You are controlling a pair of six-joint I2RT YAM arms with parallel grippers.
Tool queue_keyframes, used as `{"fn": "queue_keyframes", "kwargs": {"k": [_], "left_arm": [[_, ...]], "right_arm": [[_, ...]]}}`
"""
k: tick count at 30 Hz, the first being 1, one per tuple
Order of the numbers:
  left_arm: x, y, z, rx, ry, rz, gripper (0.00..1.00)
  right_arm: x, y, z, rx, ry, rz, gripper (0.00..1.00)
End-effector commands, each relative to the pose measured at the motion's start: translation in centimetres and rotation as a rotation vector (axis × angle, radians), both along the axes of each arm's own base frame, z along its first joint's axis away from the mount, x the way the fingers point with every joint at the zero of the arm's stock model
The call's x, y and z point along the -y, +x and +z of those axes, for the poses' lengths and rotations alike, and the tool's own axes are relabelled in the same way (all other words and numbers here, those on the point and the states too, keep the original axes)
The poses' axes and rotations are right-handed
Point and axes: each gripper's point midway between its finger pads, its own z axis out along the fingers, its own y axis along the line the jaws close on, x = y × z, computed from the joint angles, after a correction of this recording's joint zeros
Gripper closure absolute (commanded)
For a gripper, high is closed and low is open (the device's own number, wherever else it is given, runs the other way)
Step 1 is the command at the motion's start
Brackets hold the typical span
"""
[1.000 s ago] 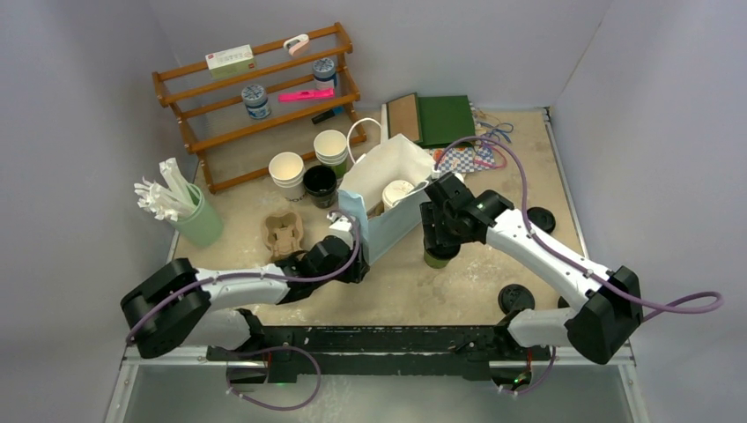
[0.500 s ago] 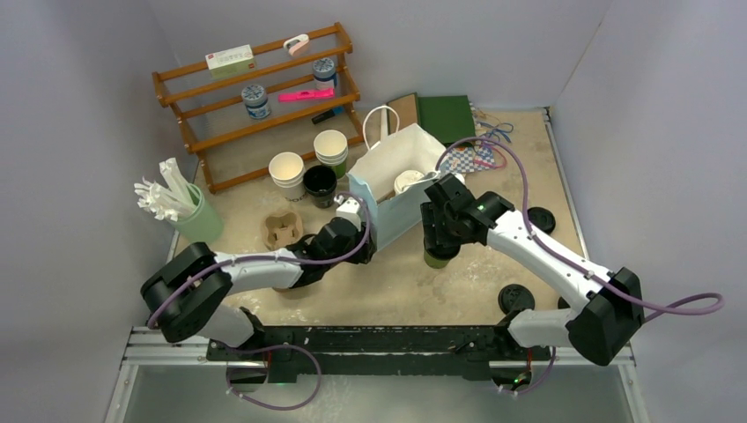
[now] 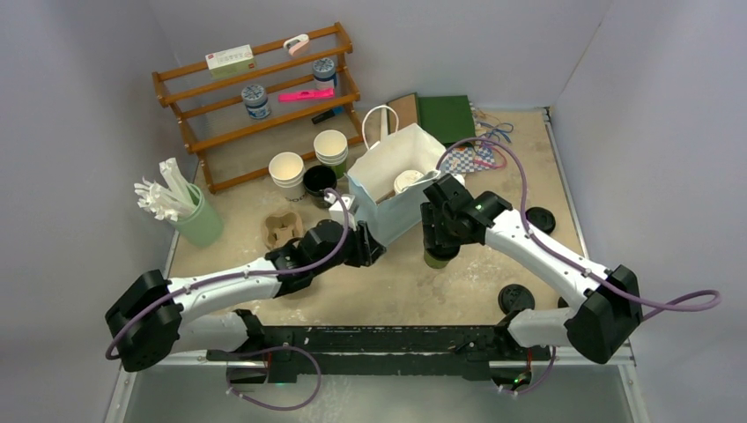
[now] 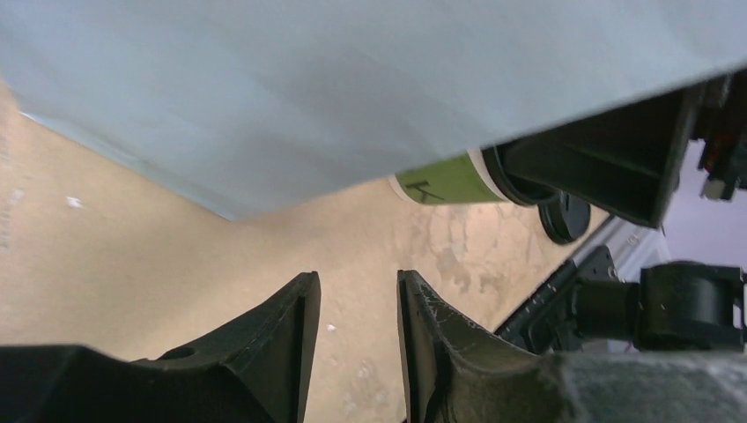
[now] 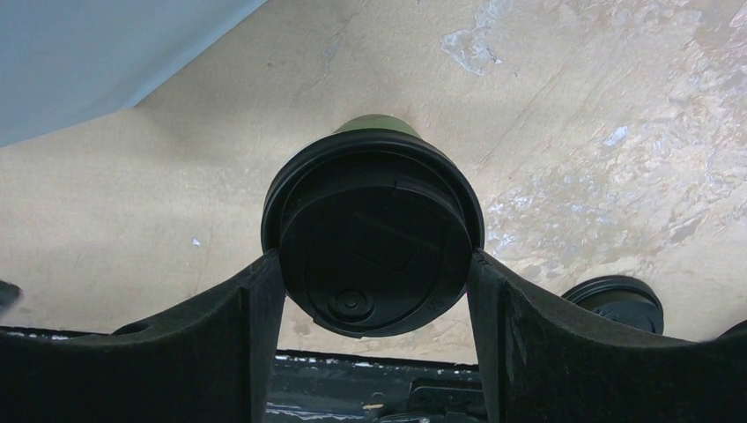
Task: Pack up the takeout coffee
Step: Close the cup lid on the coffee cup.
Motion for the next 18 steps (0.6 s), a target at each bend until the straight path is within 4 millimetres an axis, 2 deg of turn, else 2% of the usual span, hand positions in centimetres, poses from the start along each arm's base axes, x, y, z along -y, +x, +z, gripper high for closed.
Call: {"fn": "queue_keyframes", "kwargs": {"k": [1,9,11,15,18], "left_arm": [[2.5,-1.2,2.4,-0.029,-0.076,-0.044,0.61],[4.8,-1.9,3.6,-0.039,-0.132,-0.078,0.61],[5.4,-2.0,4.0,-0.043,-0.153,-0.085,0.61],[6.4,-2.0,4.5,-0.048,-0.176,-0.099,0.62],[7.1,-1.9,5.2,-0.046,-0.199,-0.112,0.62]], "right_arm": [[4.4,-7.8,-5.6,-0.388,-0.218,-0.023,0.40],[4.3,-8.5,-5.6,-0.450,-0.234,-0.020,0.41],[4.3,-8.0,-5.3,-0.430,-0.236,-0.023,0.42],[2.6,-6.6,-2.8,-0.344,-0.134,-0.013,0.45],[2.2,-7.2,-1.2,-0.357,-0.093,-0.002,0.46]]}}
